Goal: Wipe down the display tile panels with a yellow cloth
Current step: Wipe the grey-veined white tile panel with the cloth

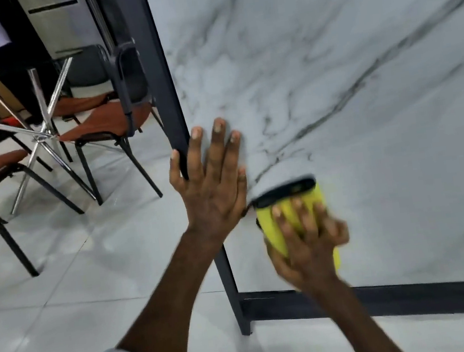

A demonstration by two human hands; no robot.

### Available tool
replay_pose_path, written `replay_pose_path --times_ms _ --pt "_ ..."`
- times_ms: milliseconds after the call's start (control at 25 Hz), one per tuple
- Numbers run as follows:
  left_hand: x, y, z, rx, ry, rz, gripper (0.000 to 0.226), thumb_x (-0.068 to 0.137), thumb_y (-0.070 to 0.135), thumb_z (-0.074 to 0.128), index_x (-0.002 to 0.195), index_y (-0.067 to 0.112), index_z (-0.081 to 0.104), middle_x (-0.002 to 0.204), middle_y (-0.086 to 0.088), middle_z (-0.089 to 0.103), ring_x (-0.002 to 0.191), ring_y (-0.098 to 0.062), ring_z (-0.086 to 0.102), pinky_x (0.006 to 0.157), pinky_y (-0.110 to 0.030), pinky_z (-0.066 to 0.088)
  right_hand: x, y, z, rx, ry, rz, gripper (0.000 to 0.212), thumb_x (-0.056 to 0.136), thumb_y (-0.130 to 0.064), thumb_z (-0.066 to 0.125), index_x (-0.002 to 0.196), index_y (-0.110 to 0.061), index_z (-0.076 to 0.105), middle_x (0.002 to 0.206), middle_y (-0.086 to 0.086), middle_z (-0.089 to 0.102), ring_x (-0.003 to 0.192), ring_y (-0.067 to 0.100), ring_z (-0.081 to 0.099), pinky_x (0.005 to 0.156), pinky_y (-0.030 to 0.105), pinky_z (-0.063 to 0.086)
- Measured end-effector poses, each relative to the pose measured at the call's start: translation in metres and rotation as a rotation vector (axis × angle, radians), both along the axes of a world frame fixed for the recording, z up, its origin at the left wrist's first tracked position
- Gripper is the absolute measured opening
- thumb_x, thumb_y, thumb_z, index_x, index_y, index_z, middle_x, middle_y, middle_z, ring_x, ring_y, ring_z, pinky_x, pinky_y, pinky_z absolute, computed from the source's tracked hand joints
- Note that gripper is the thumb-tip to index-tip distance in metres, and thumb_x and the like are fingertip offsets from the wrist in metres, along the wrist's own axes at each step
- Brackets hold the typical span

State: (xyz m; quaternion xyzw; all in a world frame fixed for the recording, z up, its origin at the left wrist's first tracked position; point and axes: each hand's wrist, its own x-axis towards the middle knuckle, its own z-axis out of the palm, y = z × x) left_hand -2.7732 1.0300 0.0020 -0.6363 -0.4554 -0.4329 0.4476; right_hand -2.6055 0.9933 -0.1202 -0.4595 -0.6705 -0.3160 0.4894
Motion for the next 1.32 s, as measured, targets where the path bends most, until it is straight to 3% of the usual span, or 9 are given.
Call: replay_pose_path --times_ms 200,360,520,640,760,880,960,1200,1320 --pt "0.001 -0.010 0.006 -0.061 -0.013 -0.033 0.054 0.107 0.029 0.046 0.159 0.020 0.035 0.167 -0.003 0.029 0.155 -0.030 0.022 0.124 -0.052 0.009 0.006 0.015 0.189 0.186 0.148 -0.117 0.069 0.093 -0.054 0.064 0.154 -0.026 0.049 0.163 0.005 0.041 0.149 0.034 0.035 0.100 0.059 0.033" --pt "-0.004 -0.032 0.062 -0.096 -0.092 -0.217 0.054 0.097 0.033 0.057 0.149 0.021 0.052 0.165 -0.005 0.035 0.145 -0.027 0.034 0.110 -0.054 0.025 0.008 0.008 0.146 0.158 0.013 -0.195 0.074 0.095 -0.053 0.065 0.160 -0.027 0.039 0.170 0.001 0.029 0.153 0.032 0.029 0.099 0.059 0.034" --pt "-0.007 -0.023 0.193 0.011 -0.050 -0.210 0.062 0.098 0.032 0.055 0.156 0.013 0.045 0.166 -0.014 0.034 0.146 -0.028 0.029 0.113 -0.054 0.025 0.009 0.006 0.123 0.062 0.032 -0.175 0.080 0.088 -0.051 0.069 0.158 -0.031 0.036 0.170 -0.003 0.024 0.149 0.034 0.031 0.096 0.059 0.034" --pt "-0.007 -0.012 0.244 -0.016 -0.027 -0.091 0.064 0.101 0.041 0.047 0.160 0.017 0.038 0.171 -0.010 0.025 0.151 -0.029 0.026 0.111 -0.058 0.029 0.007 0.008 0.207 0.132 0.076 -0.146 0.074 0.090 -0.053 0.064 0.157 -0.029 0.042 0.166 0.002 0.034 0.148 0.035 0.034 0.099 0.058 0.033" --pt "-0.004 -0.007 0.241 -0.001 0.002 0.023 0.065 0.107 0.046 0.033 0.165 0.017 0.028 0.173 -0.009 0.021 0.157 -0.028 0.020 0.118 -0.058 0.022 0.005 0.014 0.338 0.214 0.070 -0.131 0.075 0.091 -0.057 0.059 0.158 -0.028 0.043 0.166 0.005 0.036 0.150 0.033 0.031 0.101 0.054 0.030" --pt "-0.004 -0.002 0.235 0.031 -0.009 -0.004 0.064 0.107 0.043 0.035 0.164 0.015 0.029 0.172 -0.009 0.022 0.159 -0.030 0.020 0.119 -0.058 0.019 -0.002 0.019 0.432 0.249 0.034 -0.147 0.076 0.091 -0.059 0.054 0.160 -0.029 0.040 0.168 0.002 0.033 0.153 0.031 0.028 0.098 0.052 0.031" --pt "-0.004 0.001 0.235 0.054 0.002 -0.015 0.064 0.107 0.041 0.037 0.164 0.013 0.030 0.172 -0.009 0.022 0.159 -0.030 0.020 0.119 -0.060 0.019 -0.004 0.021 0.446 0.265 0.031 -0.187 0.074 0.094 -0.057 0.049 0.161 -0.028 0.038 0.169 0.002 0.031 0.155 0.031 0.028 0.099 0.053 0.032" --pt "-0.001 -0.006 0.240 0.031 -0.040 -0.043 0.066 0.100 0.039 0.047 0.159 0.013 0.040 0.171 -0.009 0.025 0.156 -0.029 0.024 0.117 -0.058 0.021 -0.002 0.022 0.387 0.260 -0.069 -0.221 0.071 0.095 -0.053 0.051 0.161 -0.030 0.038 0.170 0.000 0.030 0.156 0.027 0.027 0.102 0.060 0.031" --pt "0.004 -0.015 0.261 0.041 0.039 -0.114 0.070 0.097 0.045 0.048 0.160 0.015 0.039 0.172 -0.008 0.021 0.156 -0.028 0.024 0.116 -0.056 0.021 0.006 0.027 0.453 0.282 -0.099 -0.150 0.075 0.091 -0.055 0.051 0.161 -0.032 0.038 0.170 0.000 0.031 0.155 0.023 0.023 0.106 0.058 0.025"
